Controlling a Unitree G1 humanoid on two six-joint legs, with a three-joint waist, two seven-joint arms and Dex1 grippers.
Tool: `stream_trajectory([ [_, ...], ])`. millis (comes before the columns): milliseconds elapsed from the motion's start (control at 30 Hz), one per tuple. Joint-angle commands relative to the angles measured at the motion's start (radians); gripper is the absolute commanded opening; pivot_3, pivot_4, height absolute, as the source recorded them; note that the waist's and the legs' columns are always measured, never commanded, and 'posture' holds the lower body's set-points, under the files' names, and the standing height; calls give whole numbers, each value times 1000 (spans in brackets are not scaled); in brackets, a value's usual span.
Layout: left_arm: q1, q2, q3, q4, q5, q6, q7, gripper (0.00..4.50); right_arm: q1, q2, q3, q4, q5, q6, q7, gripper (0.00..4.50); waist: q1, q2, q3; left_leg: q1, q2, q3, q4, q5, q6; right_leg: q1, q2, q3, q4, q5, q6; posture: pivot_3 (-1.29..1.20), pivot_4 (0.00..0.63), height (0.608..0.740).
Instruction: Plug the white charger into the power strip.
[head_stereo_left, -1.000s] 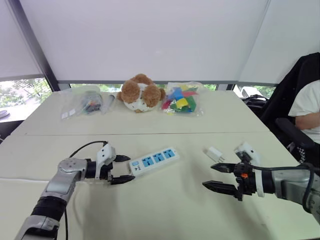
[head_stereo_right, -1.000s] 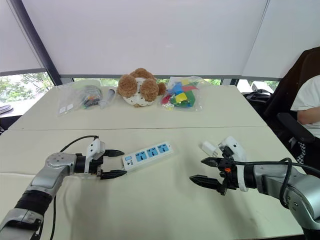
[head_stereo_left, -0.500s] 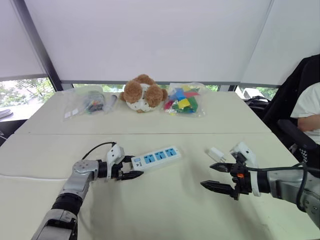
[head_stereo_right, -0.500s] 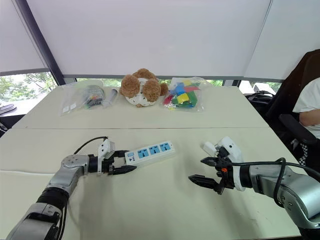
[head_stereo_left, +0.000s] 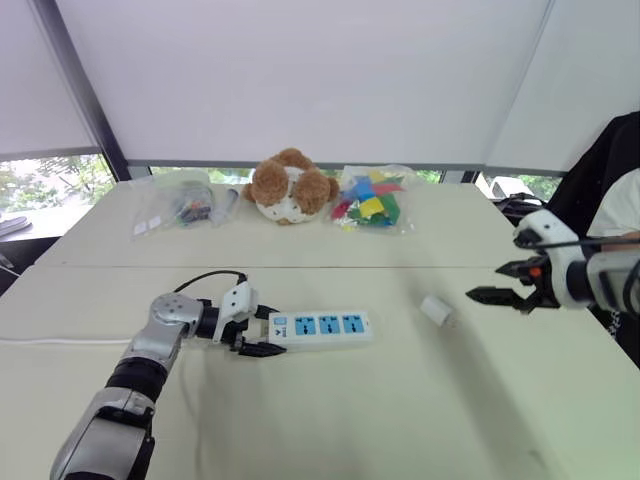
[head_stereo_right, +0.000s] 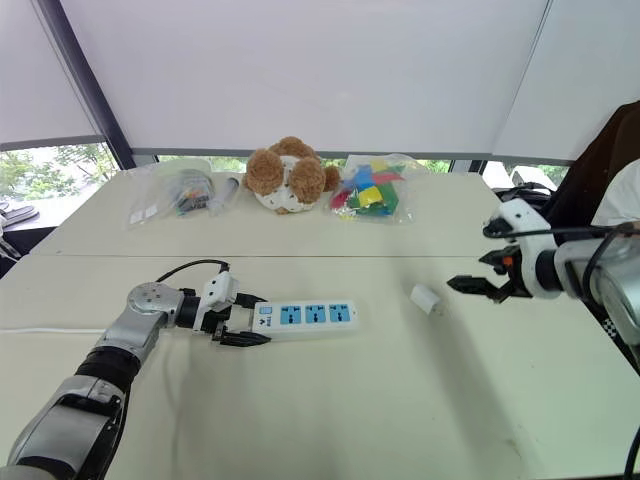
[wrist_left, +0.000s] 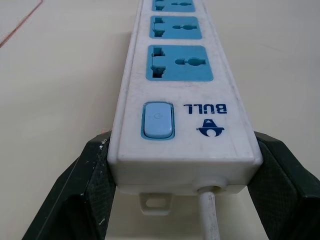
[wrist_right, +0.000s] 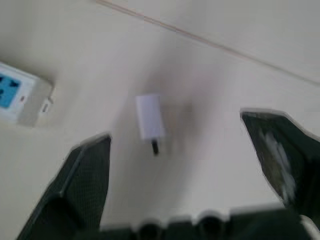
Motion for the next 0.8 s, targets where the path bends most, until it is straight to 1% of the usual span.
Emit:
stream_trajectory([
  [33, -2, -36, -61, 17, 43, -29, -49, 3010, -196, 94, 212, 275, -188, -89, 195, 4500, 0, 0, 0, 0, 0, 0, 0, 0, 1, 0, 0, 0, 0, 1, 1, 0, 150, 739],
  [133, 7, -52, -69, 19, 56, -33, -47, 3010, -351, 208, 333, 548, -333, -192, 299, 4500, 8, 1, 0, -2, 0, 0, 0, -1, 2, -2, 0, 0, 1, 2, 4, 0, 150, 739],
  [200, 19, -59, -75, 16, 66, -41, -36, 3010, -432, 289, 389, 727, -419, -269, 347, 4500, 14, 2, 0, -7, 0, 0, 0, -1, 2, -8, 0, -1, 4, 2, 4, 0, 150, 739],
  [267, 35, -61, -81, 0, 72, -42, -32, 3010, -479, 335, 419, 844, -483, -333, 388, 4500, 17, 2, 0, -13, 0, 0, 1, -1, 2, -13, 0, -2, 5, 2, 4, 0, 150, 739],
  [367, 82, -63, -77, -51, 61, -19, -15, 3010, -539, 405, 460, 987, -584, -416, 432, 4500, 21, 5, -1, -13, 0, 1, 1, -1, 1, -15, -1, -3, 6, 2, 4, 0, 150, 739],
  [467, 115, -67, -74, -83, 62, -12, 14, 3010, -577, 453, 474, 1077, -660, -457, 476, 4500, 23, 9, -1, -13, 0, 2, 1, -1, 1, -15, -2, -4, 6, 2, 4, 0, 150, 739],
  [600, 145, -79, -69, -118, 58, 2, 49, 3010, -599, 500, 454, 1143, -722, -473, 506, 4500, 26, 13, -2, -12, 0, 2, 2, -1, 1, -15, -2, -4, 8, 2, 4, 0, 150, 739],
  [800, 176, -90, -65, -146, 54, 15, 89, 3010, -595, 544, 424, 1183, -779, -481, 487, 4500, 28, 14, -3, -10, 0, 2, 4, 2, -4, -13, -2, -4, 13, 2, 4, 0, 150, 739],
])
